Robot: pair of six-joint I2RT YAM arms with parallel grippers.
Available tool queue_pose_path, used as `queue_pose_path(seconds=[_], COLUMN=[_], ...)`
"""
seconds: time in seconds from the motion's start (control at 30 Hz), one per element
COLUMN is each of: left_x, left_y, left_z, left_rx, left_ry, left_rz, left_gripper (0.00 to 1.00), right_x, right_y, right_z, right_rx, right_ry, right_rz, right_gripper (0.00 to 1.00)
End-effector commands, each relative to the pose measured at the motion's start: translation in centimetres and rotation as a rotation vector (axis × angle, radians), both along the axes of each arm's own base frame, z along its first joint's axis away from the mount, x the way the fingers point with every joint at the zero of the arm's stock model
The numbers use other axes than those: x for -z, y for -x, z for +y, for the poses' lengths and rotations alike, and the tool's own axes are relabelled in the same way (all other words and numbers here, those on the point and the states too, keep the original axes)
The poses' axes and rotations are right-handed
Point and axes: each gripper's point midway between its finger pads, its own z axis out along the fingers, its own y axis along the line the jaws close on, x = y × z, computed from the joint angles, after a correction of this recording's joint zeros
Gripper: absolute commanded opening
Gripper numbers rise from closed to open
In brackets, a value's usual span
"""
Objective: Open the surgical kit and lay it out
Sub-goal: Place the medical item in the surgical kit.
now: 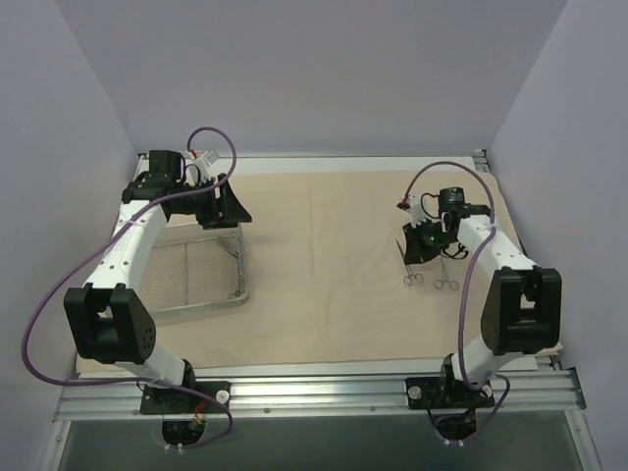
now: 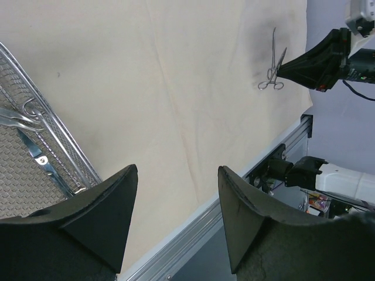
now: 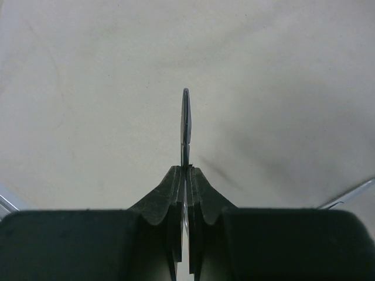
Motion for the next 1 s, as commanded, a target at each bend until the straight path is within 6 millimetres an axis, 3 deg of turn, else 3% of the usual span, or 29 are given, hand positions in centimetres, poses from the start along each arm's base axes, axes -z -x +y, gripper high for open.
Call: queue_pose_path(seconds=[0.0, 0.03, 0.1, 0.2, 0.37, 0.97], left_x=[0.3, 0.3, 0.5, 1.1, 1.6, 2.8], left_y=[-0.4, -0.5, -0.7, -1.3, -1.8, -3.0], left_z=[0.6, 0.8, 1.2, 2.4, 2.9, 4.1], left_rx=[-0.002, -0.007, -0.018, -0.046, -0.057, -0.090], left_ry=[0.033, 0.035, 0.037, 0.045, 0.064, 0.103], left_rz=[0.009, 0.010, 0.014, 0.033, 0.058, 0.097], left_gripper=[0.65, 0.65, 0.65, 0.65, 0.65, 0.65], right_x=[1.1, 1.3, 1.6, 2.2, 3.0, 5.1], right_y=[0.4, 0.3, -0.4, -0.6, -0.3, -0.2], right_z=[0.5, 0.6, -1.5, -2.9, -4.4, -5.7], right_rx=[-0.011, -0.012, 0.050, 0.089, 0.120, 0.161], right_ry=[-0.056, -0.059, -0.075, -0.077, -0.061, -0.012], right_rz=[0.085, 0.092, 0.099, 0.123, 0.157, 0.222], right_gripper=[0.00, 0.00, 0.00, 0.00, 0.00, 0.00])
